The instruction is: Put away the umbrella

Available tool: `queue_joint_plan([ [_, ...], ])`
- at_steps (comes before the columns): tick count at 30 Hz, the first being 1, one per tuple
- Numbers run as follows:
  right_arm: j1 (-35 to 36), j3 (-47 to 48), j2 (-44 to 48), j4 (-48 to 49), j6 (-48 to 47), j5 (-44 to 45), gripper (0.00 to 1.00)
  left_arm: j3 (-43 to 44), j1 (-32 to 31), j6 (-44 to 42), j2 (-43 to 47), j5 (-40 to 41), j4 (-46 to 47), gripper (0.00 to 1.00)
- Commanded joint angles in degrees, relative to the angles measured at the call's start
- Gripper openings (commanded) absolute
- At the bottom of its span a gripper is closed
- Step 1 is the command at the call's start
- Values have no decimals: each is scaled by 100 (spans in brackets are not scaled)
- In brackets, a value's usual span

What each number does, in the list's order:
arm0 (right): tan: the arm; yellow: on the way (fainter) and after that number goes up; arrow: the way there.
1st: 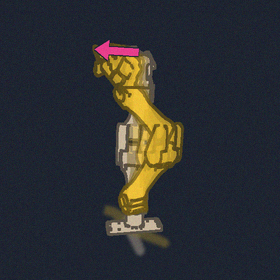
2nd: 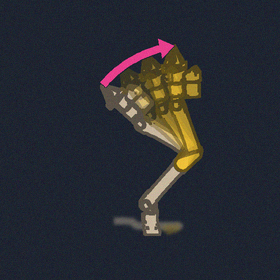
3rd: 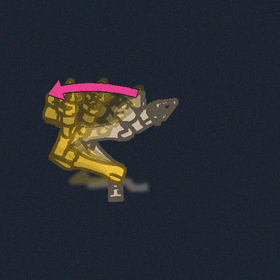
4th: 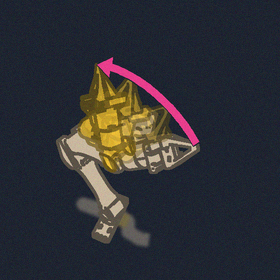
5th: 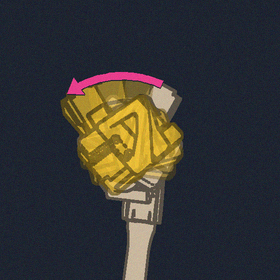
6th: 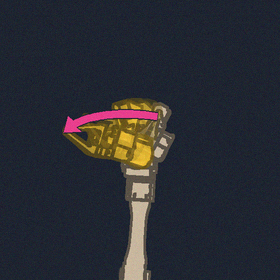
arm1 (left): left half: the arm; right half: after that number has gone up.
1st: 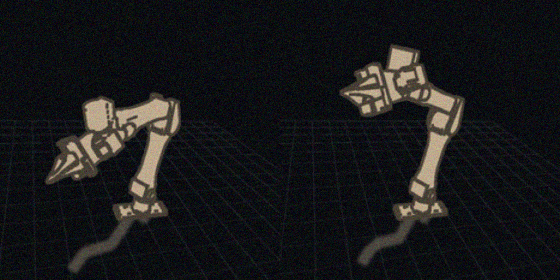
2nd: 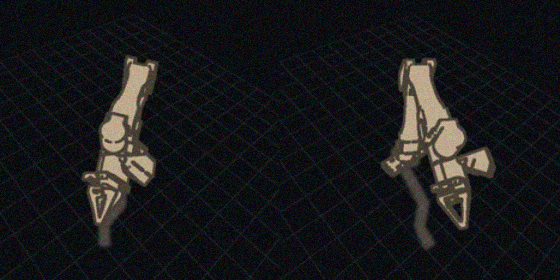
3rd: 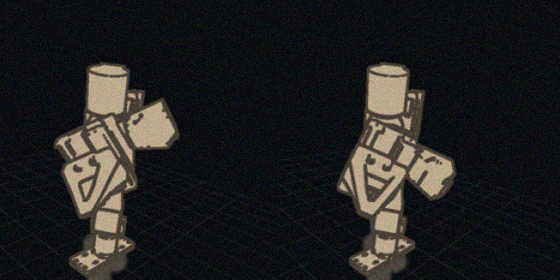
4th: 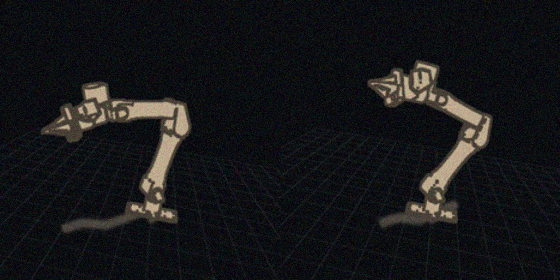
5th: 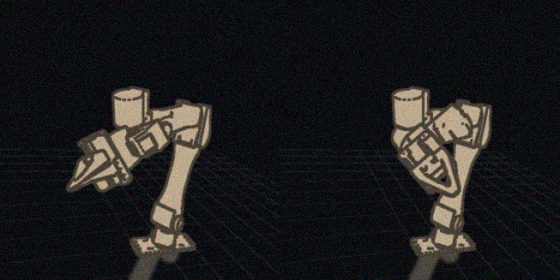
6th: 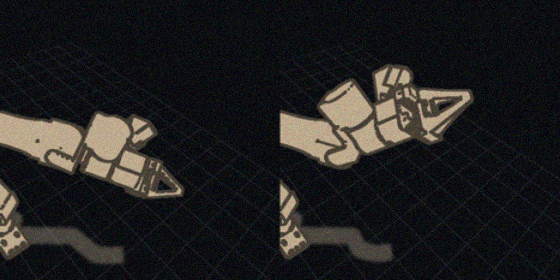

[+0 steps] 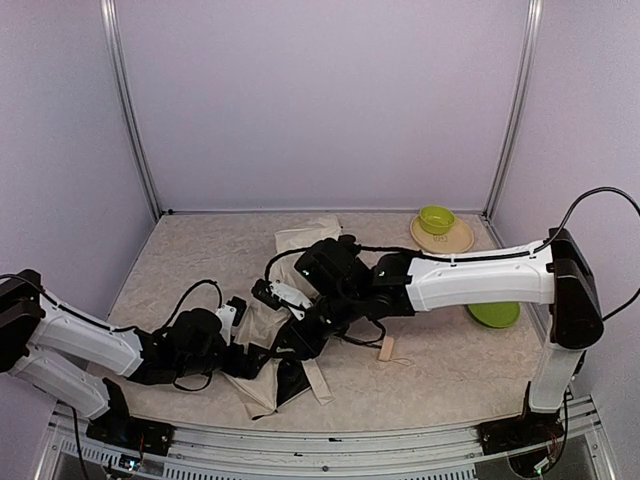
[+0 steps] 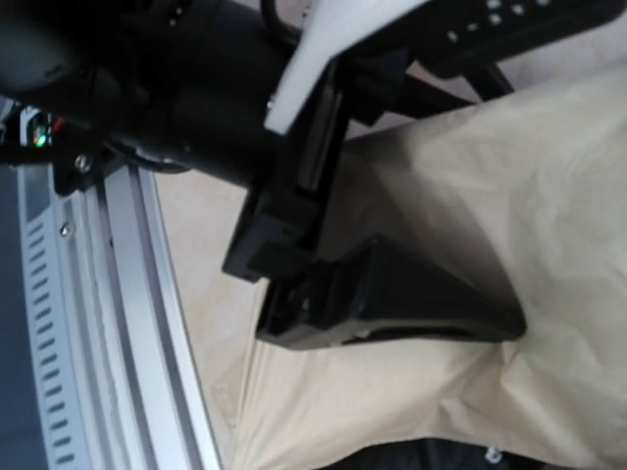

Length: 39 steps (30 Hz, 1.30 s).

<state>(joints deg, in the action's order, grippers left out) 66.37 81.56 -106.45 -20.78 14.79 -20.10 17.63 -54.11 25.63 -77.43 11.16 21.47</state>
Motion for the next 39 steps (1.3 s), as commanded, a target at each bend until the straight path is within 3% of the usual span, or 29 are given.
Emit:
queue_joint_plan([
  [1, 17, -344, 513, 442, 211, 392, 30, -76, 199, 48, -61, -99, 155, 96],
  [5, -39, -1065, 1154, 590, 753, 1610, 34, -54, 225, 48, -117, -134, 155, 96],
  [8, -132, -1454, 1147, 361, 1391, 2245, 37, -40, 240, 41, -158, -160, 161, 96],
  [14, -133, -1871, 806, 1185, 1729, 2015, 55, -12, 265, 35, -177, -225, 149, 96],
  [17, -126, -1944, 483, 1670, 1937, 2061, 59, -30, 260, 60, -150, -218, 142, 96],
  [25, 113, -1254, -528, 1596, 1857, 2579, 58, -58, 261, 57, -123, -244, 140, 96],
  [39, 61, -1114, -952, 1412, 2120, 3458, 38, -31, 260, 39, -196, -295, 164, 96],
])
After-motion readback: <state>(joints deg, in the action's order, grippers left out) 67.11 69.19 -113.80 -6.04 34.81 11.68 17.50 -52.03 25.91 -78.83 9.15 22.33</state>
